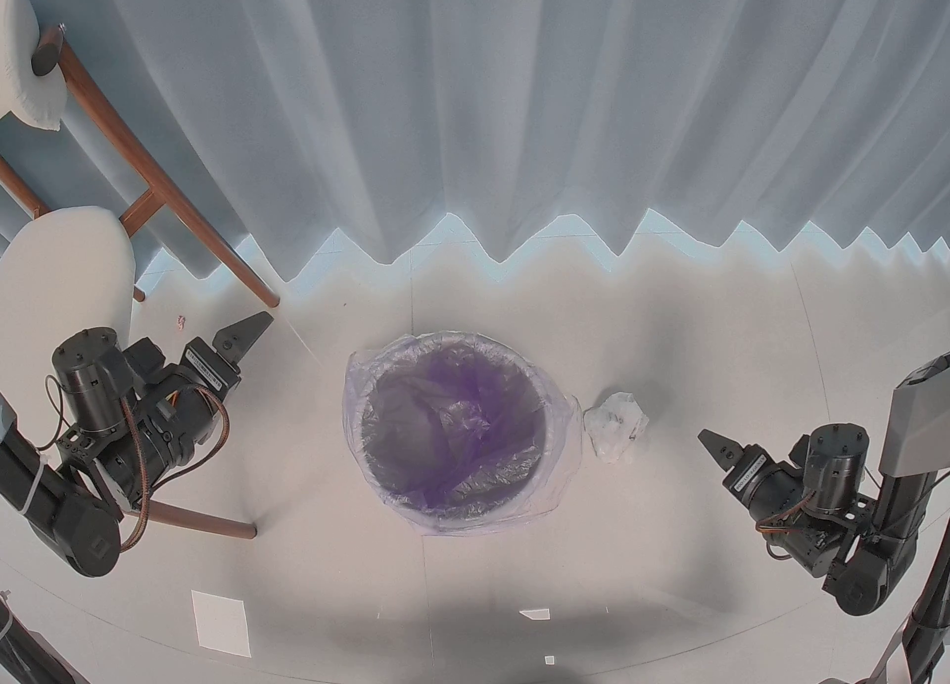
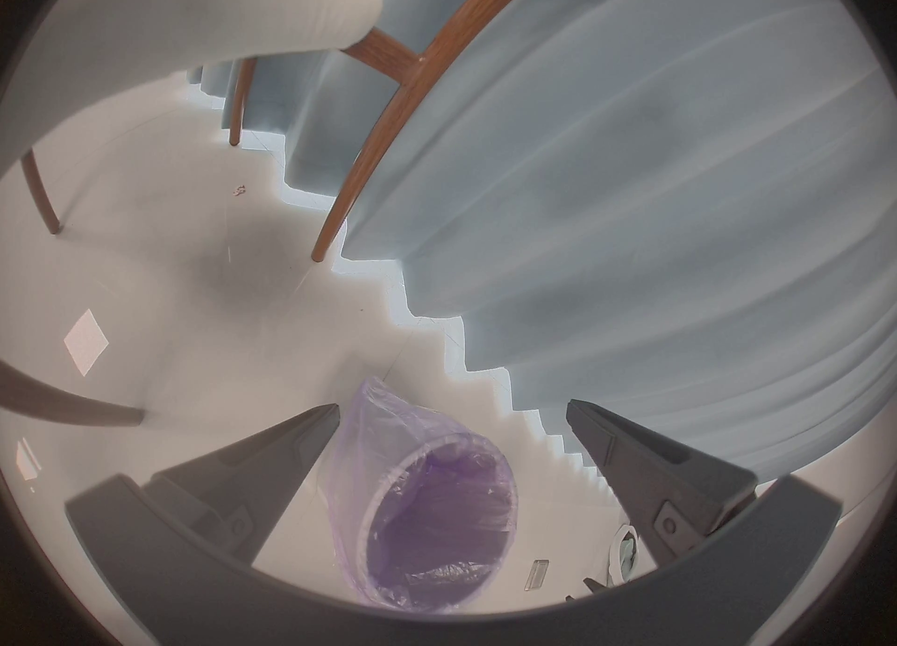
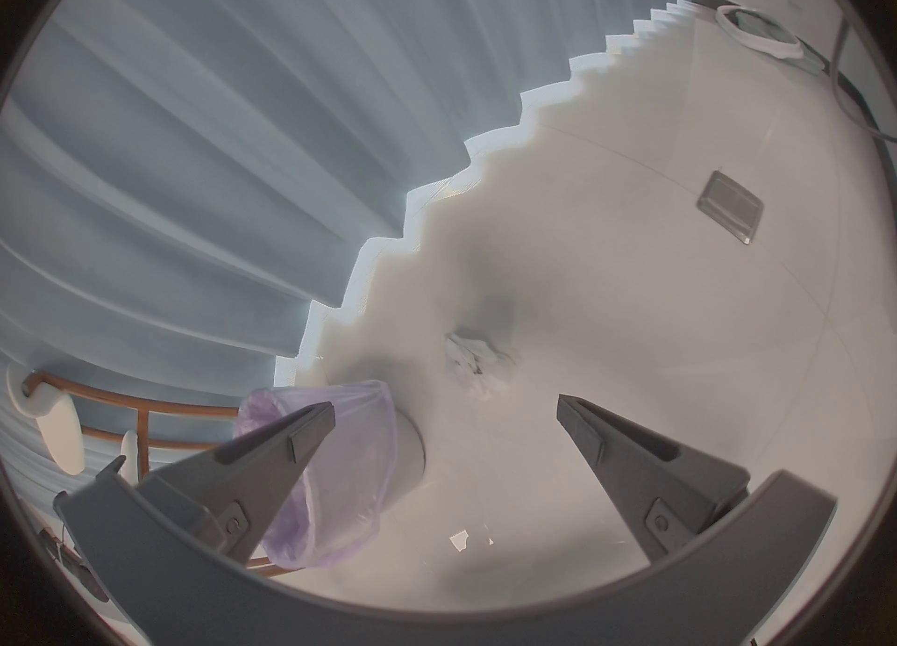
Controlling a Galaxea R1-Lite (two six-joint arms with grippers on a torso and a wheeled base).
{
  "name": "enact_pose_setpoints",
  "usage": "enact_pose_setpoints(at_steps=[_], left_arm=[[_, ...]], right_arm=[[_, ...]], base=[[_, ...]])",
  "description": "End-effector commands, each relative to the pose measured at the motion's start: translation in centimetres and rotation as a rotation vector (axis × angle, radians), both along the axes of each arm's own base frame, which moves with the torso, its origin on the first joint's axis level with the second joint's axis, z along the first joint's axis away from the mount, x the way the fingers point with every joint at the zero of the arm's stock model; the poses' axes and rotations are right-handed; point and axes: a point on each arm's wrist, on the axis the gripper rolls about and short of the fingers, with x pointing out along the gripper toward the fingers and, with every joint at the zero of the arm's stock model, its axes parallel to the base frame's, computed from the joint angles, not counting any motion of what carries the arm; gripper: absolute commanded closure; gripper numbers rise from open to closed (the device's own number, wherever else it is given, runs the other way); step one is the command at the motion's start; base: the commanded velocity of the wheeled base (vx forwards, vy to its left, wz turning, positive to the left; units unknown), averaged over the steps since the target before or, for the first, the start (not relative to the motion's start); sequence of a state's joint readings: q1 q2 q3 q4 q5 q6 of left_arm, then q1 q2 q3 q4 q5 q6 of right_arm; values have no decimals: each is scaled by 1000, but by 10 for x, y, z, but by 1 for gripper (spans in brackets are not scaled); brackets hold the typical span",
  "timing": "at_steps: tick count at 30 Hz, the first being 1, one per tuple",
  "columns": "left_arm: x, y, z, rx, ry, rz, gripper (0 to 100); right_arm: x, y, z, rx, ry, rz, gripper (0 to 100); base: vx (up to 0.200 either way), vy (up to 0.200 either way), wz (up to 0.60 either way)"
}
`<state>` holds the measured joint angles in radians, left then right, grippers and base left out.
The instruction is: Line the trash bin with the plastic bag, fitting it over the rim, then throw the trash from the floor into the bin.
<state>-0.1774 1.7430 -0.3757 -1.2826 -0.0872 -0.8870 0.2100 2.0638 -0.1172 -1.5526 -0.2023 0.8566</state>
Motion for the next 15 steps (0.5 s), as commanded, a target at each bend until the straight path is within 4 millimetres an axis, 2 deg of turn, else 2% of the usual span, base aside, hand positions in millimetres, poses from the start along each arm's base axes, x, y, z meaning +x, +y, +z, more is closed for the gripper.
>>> enact_pose_setpoints(at_steps=[1, 6, 9, 15], left_arm=[[-7, 0, 9, -16, -45, -5, 0], [-6, -9, 8, -69, -37, -33, 0], [-3, -16, 0, -72, -14, -53, 0], [9, -21, -14, -103, -62, -45, 0]], right_arm=[[-21, -3, 14, 11, -26, -3, 0], [-30, -4, 12, 27, 5, -9, 0], [-30, -2, 10, 27, 7, -39, 0], [-34, 12, 10, 34, 8, 5, 0]], base=[[0, 0, 0], [0, 0, 0], [0, 0, 0], [0, 0, 0]])
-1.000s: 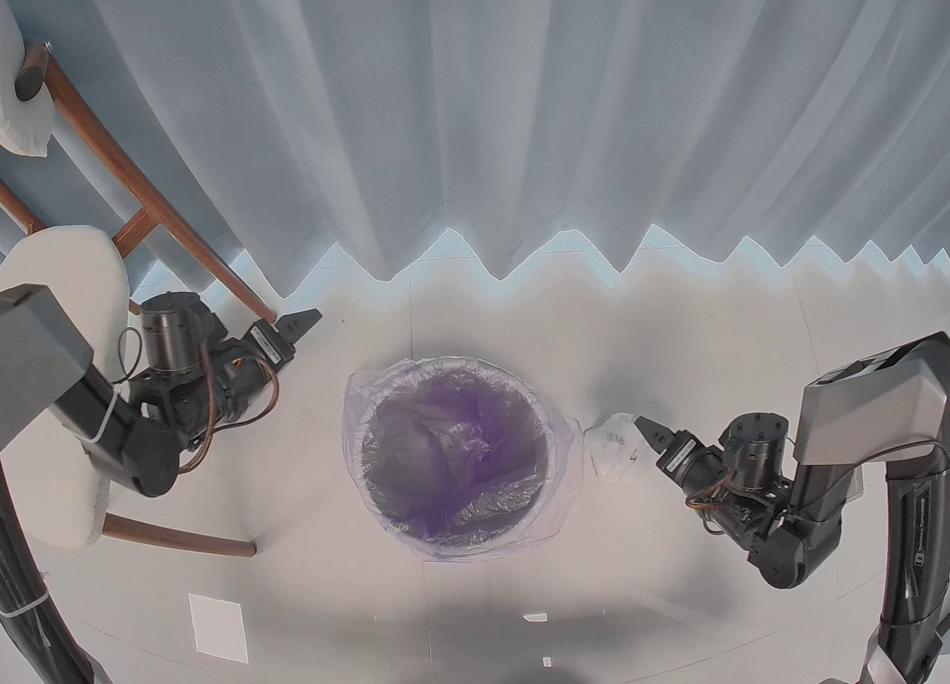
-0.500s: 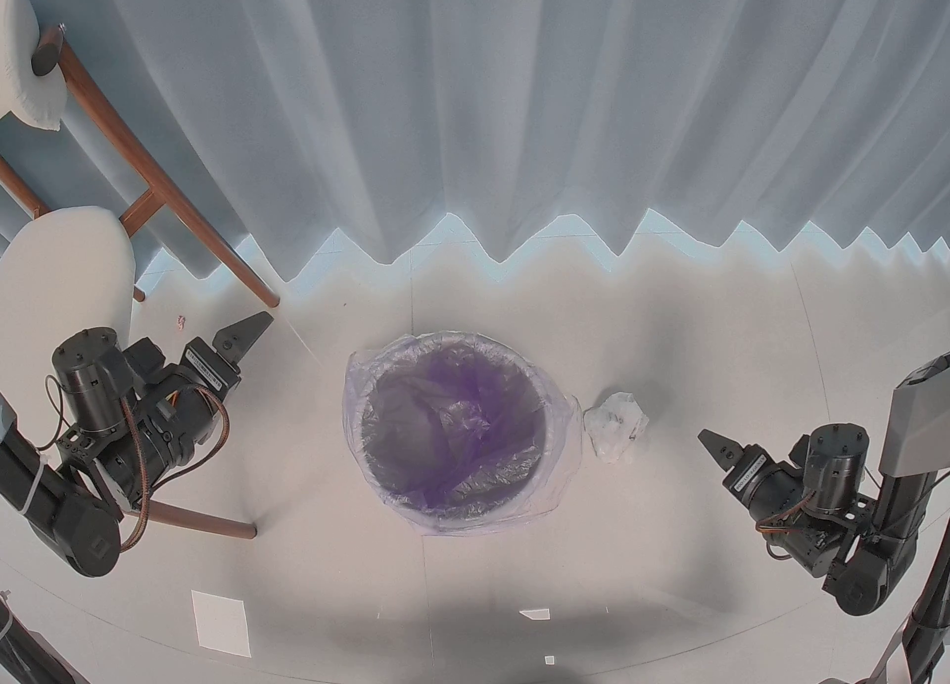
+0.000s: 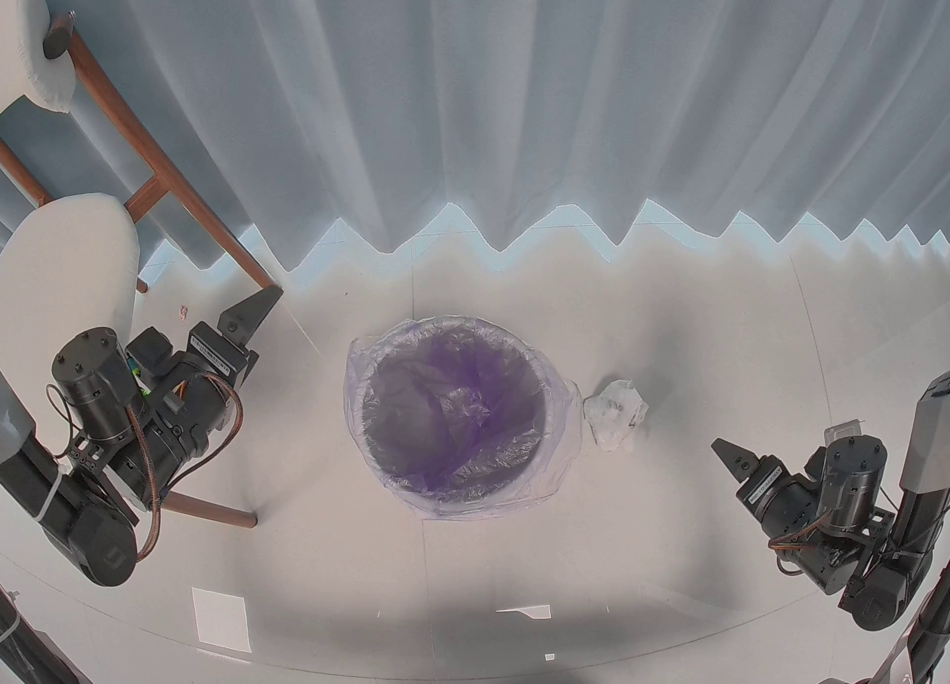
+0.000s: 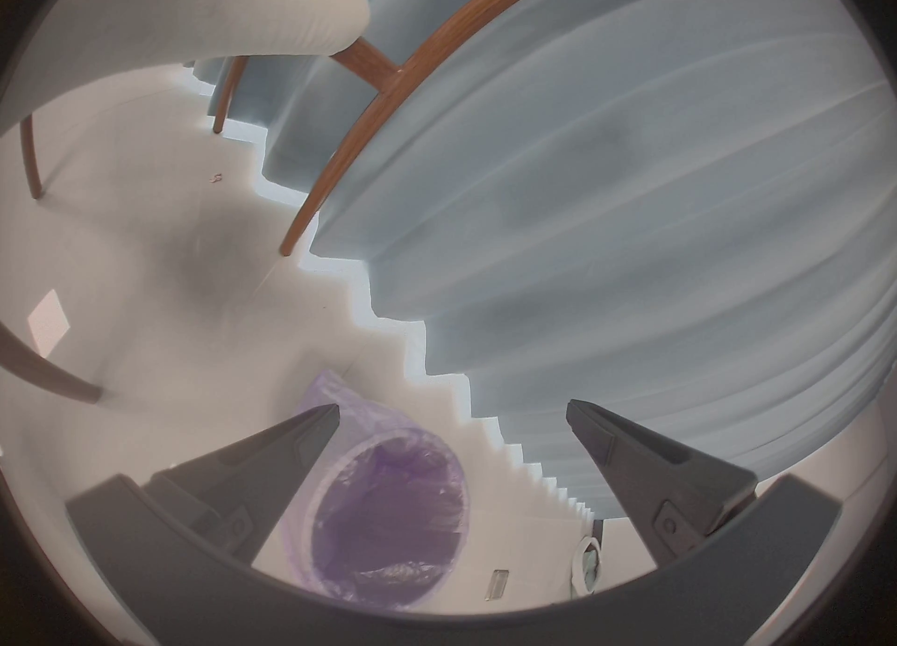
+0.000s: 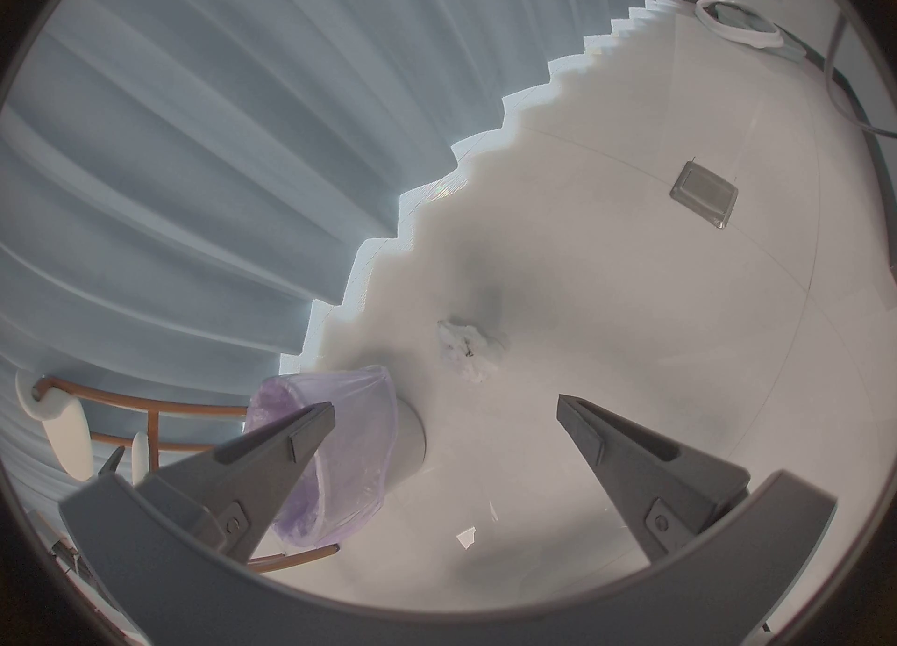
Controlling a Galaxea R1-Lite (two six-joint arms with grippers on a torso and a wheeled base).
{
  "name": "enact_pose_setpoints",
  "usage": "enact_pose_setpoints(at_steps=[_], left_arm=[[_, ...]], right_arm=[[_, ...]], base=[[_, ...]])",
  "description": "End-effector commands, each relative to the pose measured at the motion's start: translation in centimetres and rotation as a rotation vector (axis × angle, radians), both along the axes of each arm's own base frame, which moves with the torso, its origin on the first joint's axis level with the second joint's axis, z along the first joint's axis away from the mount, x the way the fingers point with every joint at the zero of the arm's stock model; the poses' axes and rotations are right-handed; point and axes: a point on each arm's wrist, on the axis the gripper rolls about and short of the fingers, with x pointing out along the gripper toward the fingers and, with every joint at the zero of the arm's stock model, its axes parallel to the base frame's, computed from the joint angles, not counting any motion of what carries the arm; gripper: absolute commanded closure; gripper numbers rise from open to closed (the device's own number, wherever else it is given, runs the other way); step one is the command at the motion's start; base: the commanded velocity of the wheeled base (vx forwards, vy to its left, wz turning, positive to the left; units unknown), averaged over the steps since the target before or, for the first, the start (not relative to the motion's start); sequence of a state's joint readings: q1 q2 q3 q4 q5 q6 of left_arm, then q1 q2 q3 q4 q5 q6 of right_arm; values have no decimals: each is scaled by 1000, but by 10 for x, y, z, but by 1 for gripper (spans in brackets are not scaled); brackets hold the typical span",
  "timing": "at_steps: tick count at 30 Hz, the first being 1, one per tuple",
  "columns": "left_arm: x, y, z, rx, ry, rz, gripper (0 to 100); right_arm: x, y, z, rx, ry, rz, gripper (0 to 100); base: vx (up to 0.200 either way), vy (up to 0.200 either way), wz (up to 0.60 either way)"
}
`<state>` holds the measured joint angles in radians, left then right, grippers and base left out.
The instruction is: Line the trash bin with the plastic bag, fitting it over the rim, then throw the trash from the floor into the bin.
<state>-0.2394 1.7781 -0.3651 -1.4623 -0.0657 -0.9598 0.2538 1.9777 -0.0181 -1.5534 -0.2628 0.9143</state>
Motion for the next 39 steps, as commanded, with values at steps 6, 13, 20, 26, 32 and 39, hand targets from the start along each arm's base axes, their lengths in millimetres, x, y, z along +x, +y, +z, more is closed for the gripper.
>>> enact_pose_setpoints(at_steps=[6, 13, 20, 26, 32, 39], left_arm=[[0, -12, -10, -102, 54, -68, 0], [-30, -22, -22, -74, 131, -215, 0], [-27, -20, -43, -43, 217, -195, 0], [-23, -20, -55, -18, 262, -193, 0], [-18, -25, -78, 5, 350, -198, 0], [-8, -29, -87, 5, 369, -209, 0]], right_arm=[[-10, 24, -4, 6, 17, 89, 0], [-11, 27, -5, 7, 21, 90, 0], [-11, 27, -5, 29, 22, 80, 0], [-11, 27, -5, 29, 21, 81, 0], [-11, 27, -5, 30, 20, 81, 0], [-11, 27, -5, 43, 23, 74, 0]], base=[[0, 0, 0], [0, 0, 0], [0, 0, 0], [0, 0, 0], [0, 0, 0], [0, 0, 0]])
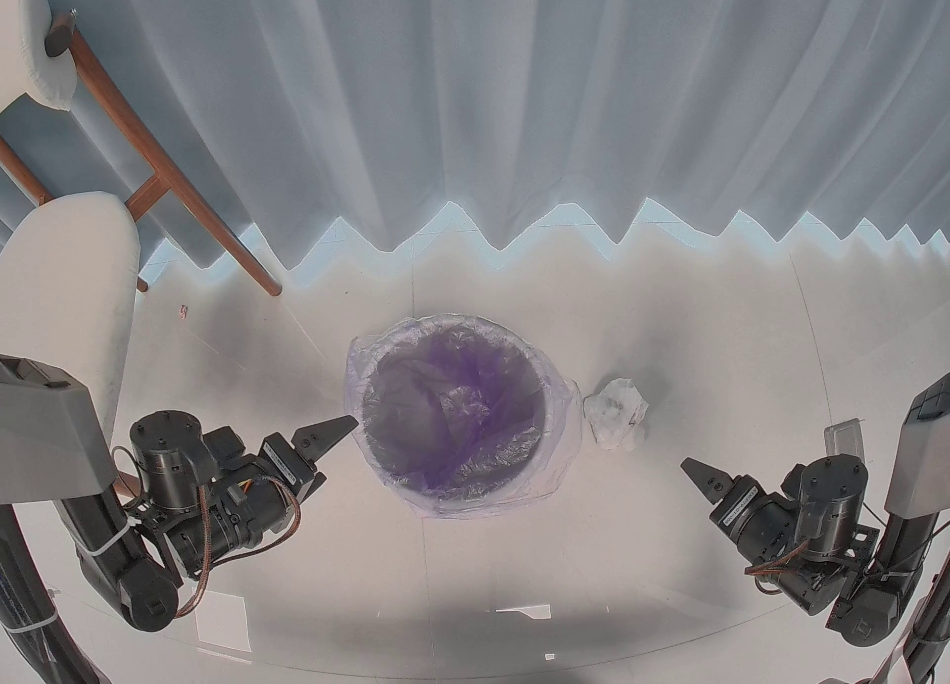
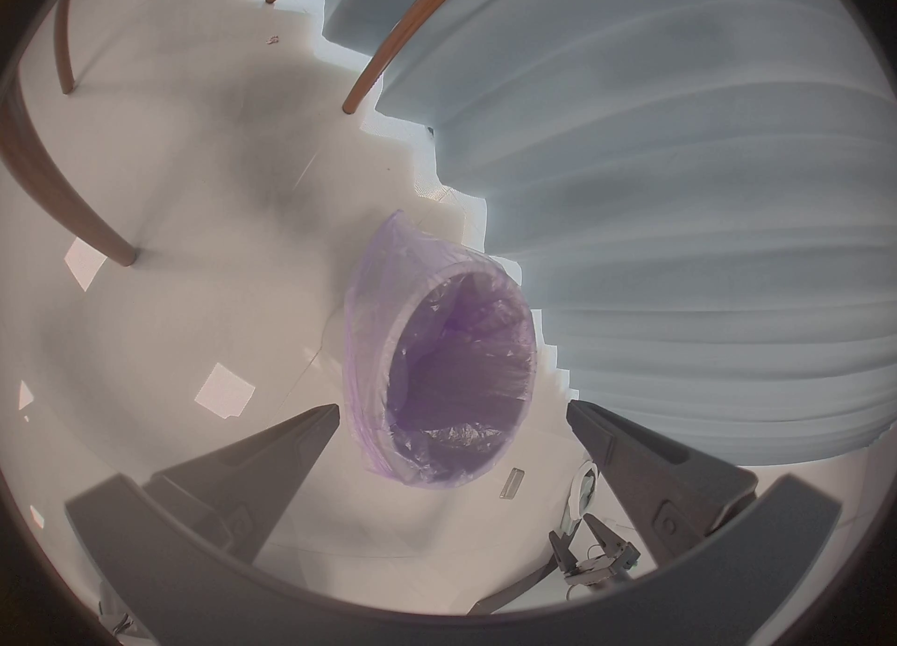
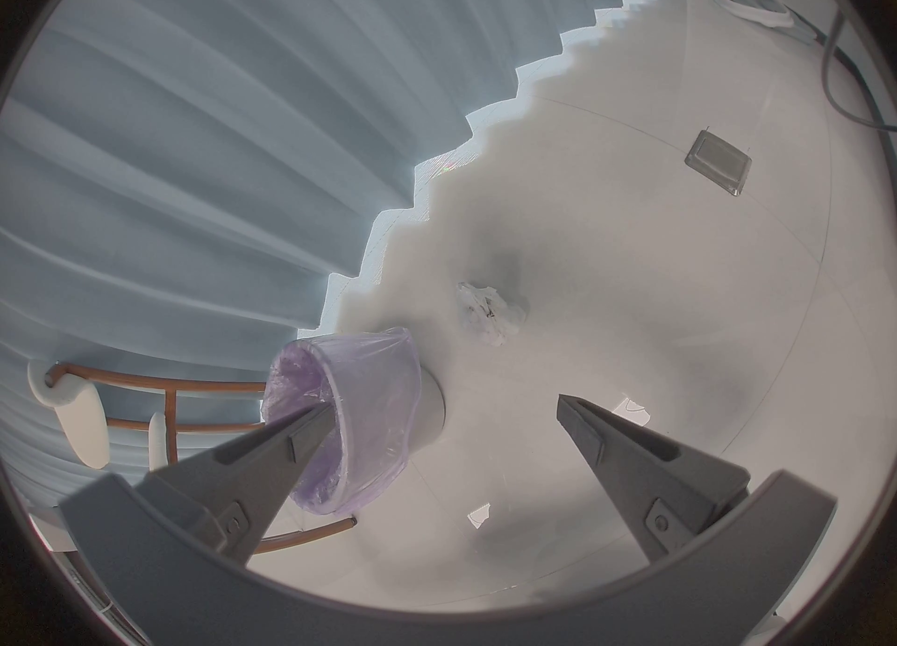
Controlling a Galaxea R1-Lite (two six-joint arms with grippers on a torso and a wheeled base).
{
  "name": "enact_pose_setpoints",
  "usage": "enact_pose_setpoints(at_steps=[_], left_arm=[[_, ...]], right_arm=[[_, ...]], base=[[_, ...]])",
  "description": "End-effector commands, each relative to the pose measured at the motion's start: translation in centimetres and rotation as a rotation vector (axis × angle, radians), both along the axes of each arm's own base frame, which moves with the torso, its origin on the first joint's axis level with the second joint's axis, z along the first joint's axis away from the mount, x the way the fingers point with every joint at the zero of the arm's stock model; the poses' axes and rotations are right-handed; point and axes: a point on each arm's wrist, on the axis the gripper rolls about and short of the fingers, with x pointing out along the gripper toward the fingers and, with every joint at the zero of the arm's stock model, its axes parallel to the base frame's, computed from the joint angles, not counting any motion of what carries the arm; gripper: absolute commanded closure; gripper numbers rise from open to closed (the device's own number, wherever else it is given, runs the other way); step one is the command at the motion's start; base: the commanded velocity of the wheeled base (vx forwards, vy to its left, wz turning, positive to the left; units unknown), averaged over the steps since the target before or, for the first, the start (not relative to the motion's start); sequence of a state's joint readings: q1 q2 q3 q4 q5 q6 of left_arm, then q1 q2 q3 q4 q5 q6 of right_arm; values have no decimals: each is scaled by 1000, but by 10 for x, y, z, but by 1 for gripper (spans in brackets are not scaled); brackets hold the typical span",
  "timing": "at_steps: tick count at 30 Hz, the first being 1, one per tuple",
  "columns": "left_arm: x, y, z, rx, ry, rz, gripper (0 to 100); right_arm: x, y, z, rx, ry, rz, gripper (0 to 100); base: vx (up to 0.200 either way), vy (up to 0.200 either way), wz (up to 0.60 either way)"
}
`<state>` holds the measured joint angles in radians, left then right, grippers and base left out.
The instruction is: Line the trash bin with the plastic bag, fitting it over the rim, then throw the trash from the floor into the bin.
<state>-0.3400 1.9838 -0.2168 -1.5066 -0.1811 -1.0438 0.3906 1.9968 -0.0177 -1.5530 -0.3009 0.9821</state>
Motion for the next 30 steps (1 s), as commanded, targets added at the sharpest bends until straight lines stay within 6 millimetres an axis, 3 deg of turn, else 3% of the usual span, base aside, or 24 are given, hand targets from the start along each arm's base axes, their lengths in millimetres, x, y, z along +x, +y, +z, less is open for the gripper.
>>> enact_pose_setpoints(at_steps=[1, 7, 12, 21, 27, 30], left_arm=[[8, -4, -13, 4, 40, -4, 0], [14, -6, -27, 14, 83, -2, 0], [13, -7, -28, 9, 91, -9, 0], [-6, -7, -33, 21, 154, -68, 0], [-24, -25, -42, 101, 169, -182, 0], [-29, -39, -61, 229, 167, -280, 0]], right_arm=[[-3, -1, -1, 1, 8, 1, 0], [-3, 0, -1, 4, 8, 1, 0], [-3, 0, -1, 9, 8, -2, 0], [-2, 0, -7, 20, 32, -12, 0], [-2, 0, -7, 26, 34, -22, 0], [-2, 0, -7, 26, 34, -22, 0]], base=[[0, 0, 0], [0, 0, 0], [0, 0, 0], [0, 0, 0], [0, 0, 0], [0, 0, 0]])
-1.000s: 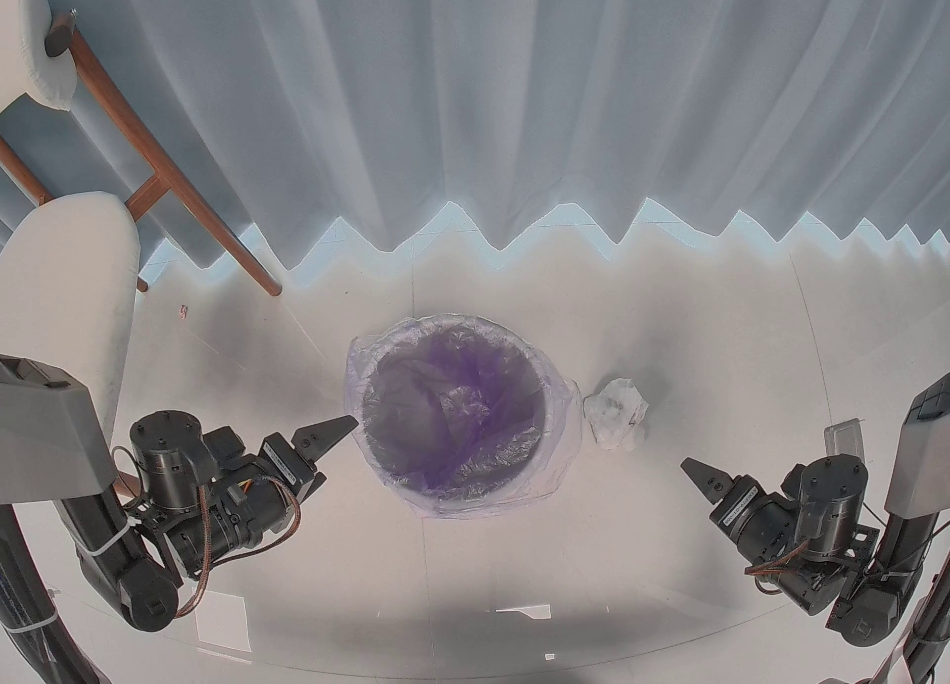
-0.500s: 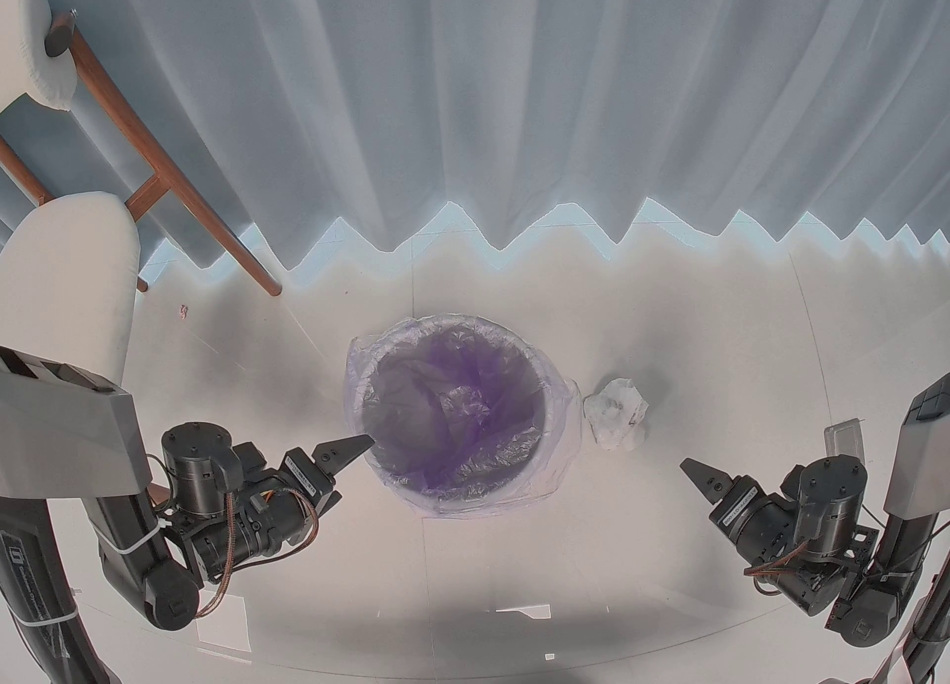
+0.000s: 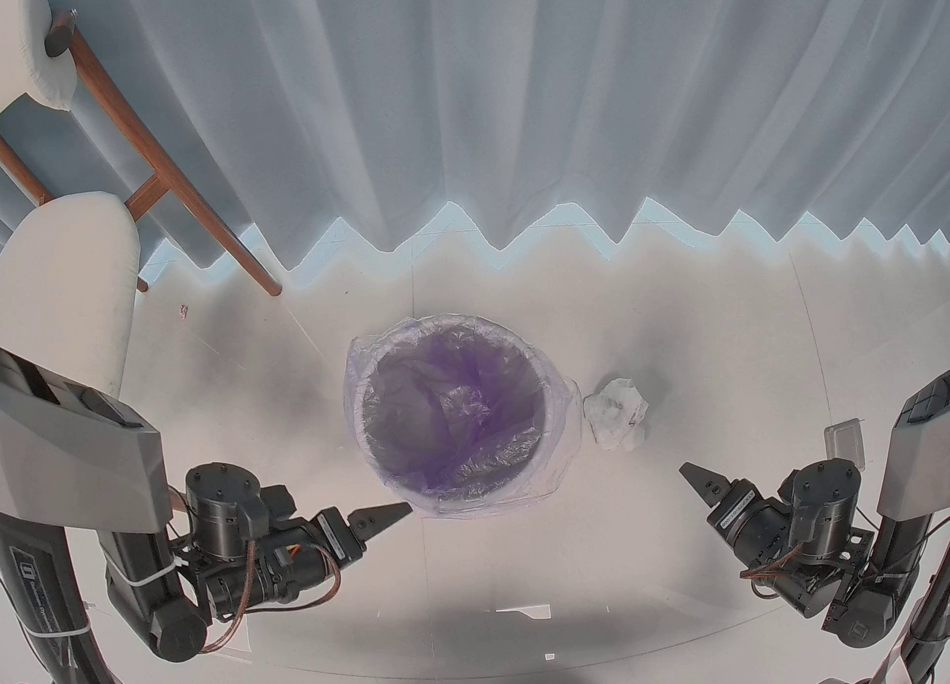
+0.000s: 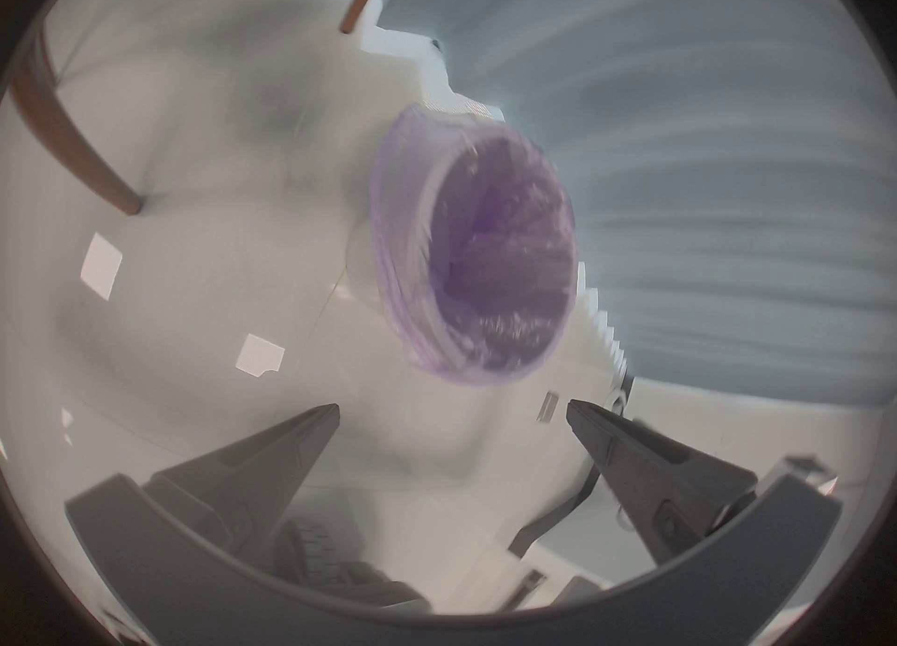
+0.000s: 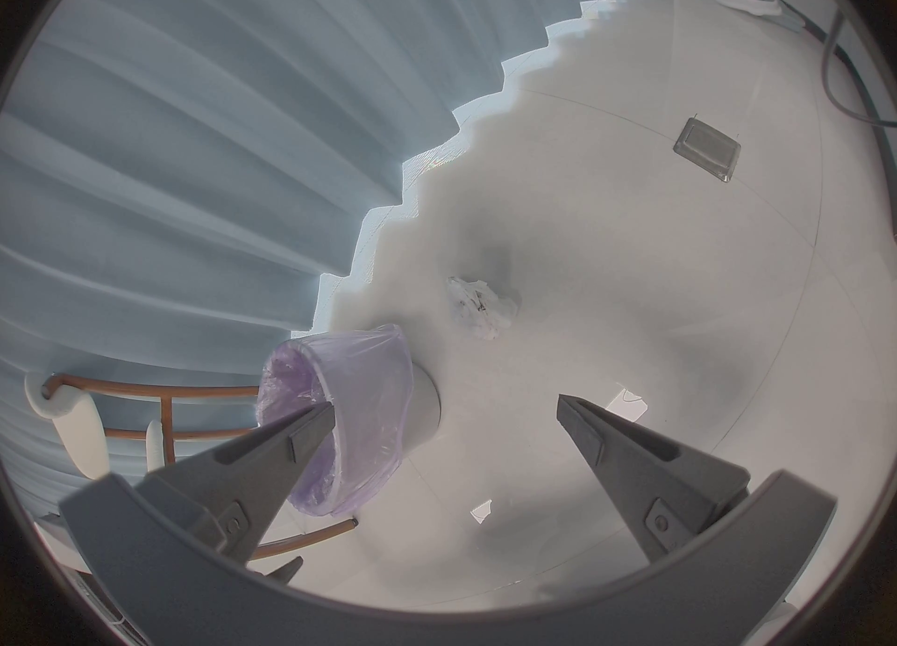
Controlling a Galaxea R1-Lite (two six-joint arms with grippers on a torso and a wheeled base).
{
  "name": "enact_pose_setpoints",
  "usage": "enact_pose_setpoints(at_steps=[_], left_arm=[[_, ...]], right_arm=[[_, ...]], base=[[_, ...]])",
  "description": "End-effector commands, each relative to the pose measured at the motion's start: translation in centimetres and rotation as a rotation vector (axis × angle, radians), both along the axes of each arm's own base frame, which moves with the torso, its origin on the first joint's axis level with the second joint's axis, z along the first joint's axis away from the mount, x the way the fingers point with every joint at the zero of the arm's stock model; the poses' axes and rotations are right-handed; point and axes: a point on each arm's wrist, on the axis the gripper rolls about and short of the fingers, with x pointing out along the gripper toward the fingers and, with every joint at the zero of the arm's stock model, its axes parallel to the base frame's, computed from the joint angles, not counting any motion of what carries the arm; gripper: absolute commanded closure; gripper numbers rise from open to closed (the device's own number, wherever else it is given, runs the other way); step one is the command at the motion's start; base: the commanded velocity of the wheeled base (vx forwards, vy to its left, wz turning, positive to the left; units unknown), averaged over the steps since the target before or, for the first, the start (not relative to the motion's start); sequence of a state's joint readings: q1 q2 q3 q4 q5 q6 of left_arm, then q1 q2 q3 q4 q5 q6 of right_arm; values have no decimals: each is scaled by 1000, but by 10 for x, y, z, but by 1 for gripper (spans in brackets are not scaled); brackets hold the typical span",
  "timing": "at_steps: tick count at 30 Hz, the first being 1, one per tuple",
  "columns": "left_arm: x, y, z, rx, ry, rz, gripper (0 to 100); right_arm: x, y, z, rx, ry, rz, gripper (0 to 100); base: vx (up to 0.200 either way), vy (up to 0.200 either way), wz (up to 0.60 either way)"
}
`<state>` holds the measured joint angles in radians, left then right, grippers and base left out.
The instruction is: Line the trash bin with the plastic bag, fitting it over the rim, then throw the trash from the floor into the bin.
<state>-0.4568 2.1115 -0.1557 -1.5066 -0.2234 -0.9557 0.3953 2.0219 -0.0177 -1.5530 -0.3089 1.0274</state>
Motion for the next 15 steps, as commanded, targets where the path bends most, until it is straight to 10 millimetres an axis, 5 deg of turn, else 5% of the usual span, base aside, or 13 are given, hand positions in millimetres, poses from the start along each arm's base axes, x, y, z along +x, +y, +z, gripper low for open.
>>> enact_pose_setpoints(at_steps=[1, 7, 15], left_arm=[[-9, -14, -22, 104, 32, -103, 0], [-7, -20, -42, 243, -24, -216, 0], [14, -24, -54, 263, -48, -151, 0]], right_arm=[[-3, -1, -1, -2, 8, -1, 0], [-3, -1, -1, -6, 5, -11, 0], [-2, -2, -3, -3, 13, -17, 0]], base=[[0, 0, 0], [0, 0, 0], [0, 0, 0]])
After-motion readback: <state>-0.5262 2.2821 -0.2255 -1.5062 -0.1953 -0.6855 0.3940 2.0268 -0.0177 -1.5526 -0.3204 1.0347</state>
